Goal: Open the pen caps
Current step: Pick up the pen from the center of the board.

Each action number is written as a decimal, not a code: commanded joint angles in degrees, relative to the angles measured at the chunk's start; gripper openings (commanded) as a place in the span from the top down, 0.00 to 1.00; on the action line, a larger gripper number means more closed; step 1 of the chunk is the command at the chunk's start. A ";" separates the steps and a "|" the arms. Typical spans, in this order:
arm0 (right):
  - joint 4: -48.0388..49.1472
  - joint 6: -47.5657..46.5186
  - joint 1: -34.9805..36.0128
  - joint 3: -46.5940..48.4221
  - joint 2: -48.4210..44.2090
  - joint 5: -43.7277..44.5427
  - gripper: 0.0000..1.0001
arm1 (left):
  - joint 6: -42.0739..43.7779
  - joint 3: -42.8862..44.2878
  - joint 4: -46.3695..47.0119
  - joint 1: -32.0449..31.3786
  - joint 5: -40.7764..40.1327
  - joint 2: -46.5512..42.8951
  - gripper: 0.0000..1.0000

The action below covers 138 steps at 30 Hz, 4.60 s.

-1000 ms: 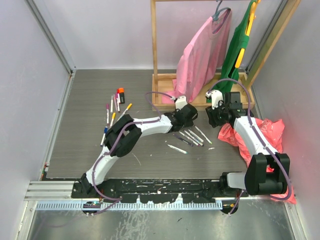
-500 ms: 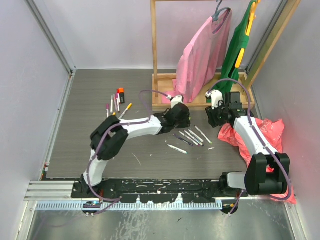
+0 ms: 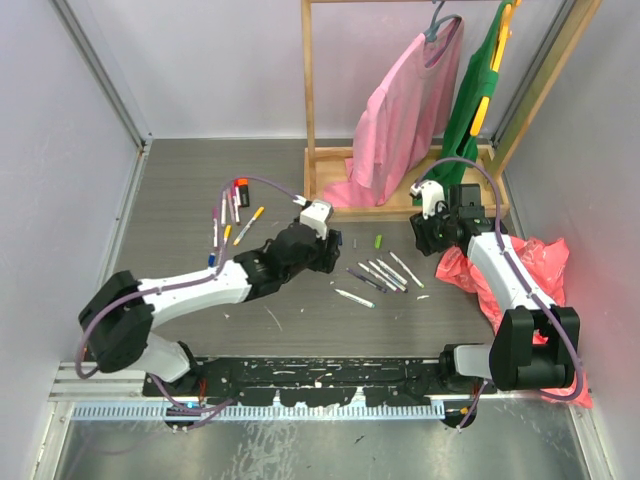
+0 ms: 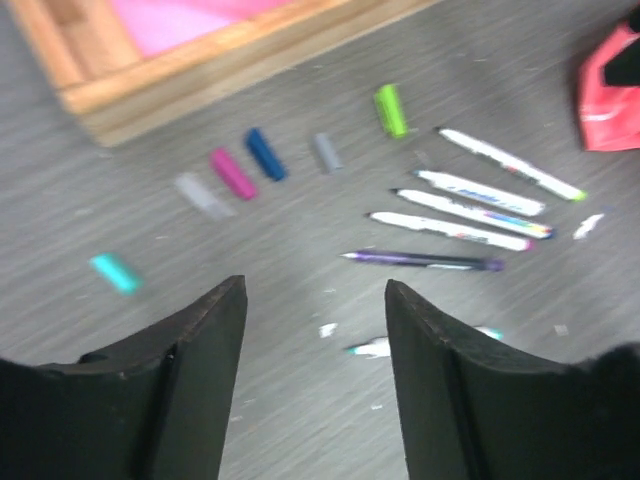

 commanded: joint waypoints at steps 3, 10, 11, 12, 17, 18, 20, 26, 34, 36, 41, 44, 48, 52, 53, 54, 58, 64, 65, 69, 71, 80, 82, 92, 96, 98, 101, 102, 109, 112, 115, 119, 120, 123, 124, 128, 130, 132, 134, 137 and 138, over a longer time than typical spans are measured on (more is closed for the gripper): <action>-0.60 -1.79 -0.16 1.03 0.08 -3.14 0.52 | 16.65 -4.61 -4.85 3.51 -12.79 -7.85 0.31; -1.54 -2.57 -0.16 1.37 0.44 -4.70 0.52 | 19.14 -5.67 -10.48 17.80 -8.37 -8.27 0.13; -1.62 -2.57 -0.16 1.43 0.54 -4.75 0.52 | 18.98 -5.39 -10.78 20.11 -6.00 -7.81 0.11; -1.70 -2.57 -0.16 1.47 0.68 -4.79 0.52 | 18.78 -4.95 -10.86 22.13 -2.57 -6.95 0.09; -1.81 -2.65 -0.16 1.56 0.72 -4.80 0.52 | 18.34 0.78 -16.13 29.61 3.68 -0.61 0.08; -1.80 -2.68 -0.16 1.52 0.73 -4.79 0.52 | 18.35 3.00 -17.80 30.86 5.20 0.95 0.09; -1.80 -2.65 -0.16 1.56 0.72 -4.79 0.52 | 18.18 5.96 -20.62 33.35 8.54 3.71 0.12; -1.89 -2.82 -0.16 1.55 0.80 -4.96 0.52 | 16.70 10.93 -23.29 39.37 16.33 10.59 0.32; -2.16 -2.92 -0.16 1.52 0.88 -5.30 0.52 | 16.81 16.71 -27.54 40.92 16.54 19.49 0.42; -2.15 -2.94 -0.16 1.56 0.88 -5.32 0.52 | 16.73 17.41 -28.01 41.07 15.47 20.67 0.44; -2.29 -3.06 -0.16 1.52 0.87 -5.50 0.52 | 16.50 17.76 -28.14 41.26 16.79 21.63 0.52; -2.34 -3.10 -0.09 1.52 0.80 -5.58 0.52 | 16.33 17.87 -28.31 41.28 17.51 21.91 0.55; -2.44 -3.18 -0.16 1.52 0.80 -5.74 0.52 | 16.21 18.28 -28.70 41.40 18.29 22.51 0.60; -2.51 -3.28 -0.16 1.59 0.82 -6.00 0.52 | 16.40 18.53 -28.88 41.56 19.51 23.25 0.70; -2.55 -3.27 -0.16 1.60 0.76 -6.09 0.52 | 16.38 18.53 -28.96 41.59 19.69 23.59 0.70; -2.59 -3.35 -0.16 1.60 0.71 -6.25 0.52 | 16.38 18.68 -29.19 41.63 19.75 23.84 0.70; -2.76 -3.45 -0.16 1.61 0.50 -6.61 0.52 | 16.46 19.33 -30.01 41.76 20.39 24.58 0.71; -3.33 -3.78 -0.16 1.86 0.15 -8.05 0.52 | 16.22 18.98 -30.35 41.70 22.17 24.41 0.86; -3.50 -3.87 -0.16 1.99 -0.10 -8.52 0.52 | 16.12 18.79 -30.11 41.74 22.37 24.07 0.89; -3.87 -3.97 -0.16 2.05 -1.22 -10.63 0.52 | 15.77 17.28 -29.45 41.67 23.16 22.05 0.98; -4.06 -4.04 -0.16 2.07 -1.98 -11.91 0.52 | 15.60 16.23 -28.78 41.68 23.98 20.28 1.00; -5.96 -4.08 -0.16 2.88 -6.25 -24.14 0.52 | 12.34 6.19 -20.97 41.61 28.57 5.19 1.00; -6.25 -4.02 -0.16 3.11 -7.22 -27.51 0.52 | 10.94 2.87 -17.72 41.58 31.19 1.06 1.00; 0.47 2.54 1.47 2.60 -13.55 -42.49 0.52 | -4.50 -17.37 7.12 39.02 44.89 -20.91 1.00; 6.13 7.37 2.59 2.00 -15.89 -46.46 0.52 | -11.41 -24.53 17.55 36.04 45.65 -28.42 1.00; 10.48 10.04 3.50 0.98 -17.07 -48.65 0.50 | -14.00 -27.50 21.90 33.55 44.21 -31.41 1.00; 19.77 16.79 4.58 -1.92 -17.05 -52.22 0.49 | -15.64 -30.20 25.20 29.16 39.76 -35.00 1.00; 23.25 19.65 4.72 -3.47 -16.86 -53.02 0.49 | -16.08 -31.07 26.57 27.33 38.05 -35.94 1.00; 25.28 19.01 4.74 -8.23 -17.73 -55.11 0.42 | -15.33 -35.94 35.33 11.47 20.99 -36.95 1.00; 26.31 19.68 4.72 -8.78 -17.57 -55.97 0.41 | -13.52 -35.84 38.50 5.28 15.11 -34.70 1.00; 26.63 19.39 4.71 -9.00 -17.48 -55.76 0.40 | -12.07 -35.46 41.17 0.56 10.52 -32.29 1.00; 26.25 18.97 4.76 -8.78 -17.43 -55.13 0.40 | -10.71 -35.28 45.41 -4.38 5.39 -28.98 1.00; 26.22 18.92 4.76 -8.81 -17.43 -55.23 0.40 | -10.70 -35.28 46.55 -5.19 4.15 -27.99 1.00; 26.19 18.96 4.71 -8.76 -17.44 -55.31 0.40 | -10.79 -35.11 49.68 -7.18 1.42 -24.88 1.00; 26.21 18.95 4.73 -8.78 -17.42 -55.33 0.40 | -10.83 -35.04 50.73 -7.72 0.35 -23.79 1.00; 27.15 20.24 4.76 -8.94 -17.18 -55.76 0.39 | -10.55 -34.20 54.50 -9.86 -2.08 -19.78 1.00; 29.02 22.10 4.75 -9.43 -16.98 -56.08 0.39 | -10.29 -33.74 56.04 -10.66 -3.37 -18.00 1.00; 32.07 25.17 4.76 -10.20 -16.52 -56.61 0.39 | -10.18 -33.23 57.82 -11.35 -4.27 -16.33 1.00; 36.14 29.13 4.76 -11.27 -16.23 -56.60 0.39 | -10.22 -32.65 59.37 -12.00 -5.11 -14.69 1.00; 43.72 36.82 4.72 -13.38 -16.03 -55.19 0.39 | -10.17 -31.61 60.75 -12.83 -6.14 -12.02 1.00; 46.64 40.17 4.76 -14.16 -16.03 -53.91 0.39 | -10.17 -31.33 61.14 -13.01 -6.37 -11.08 1.00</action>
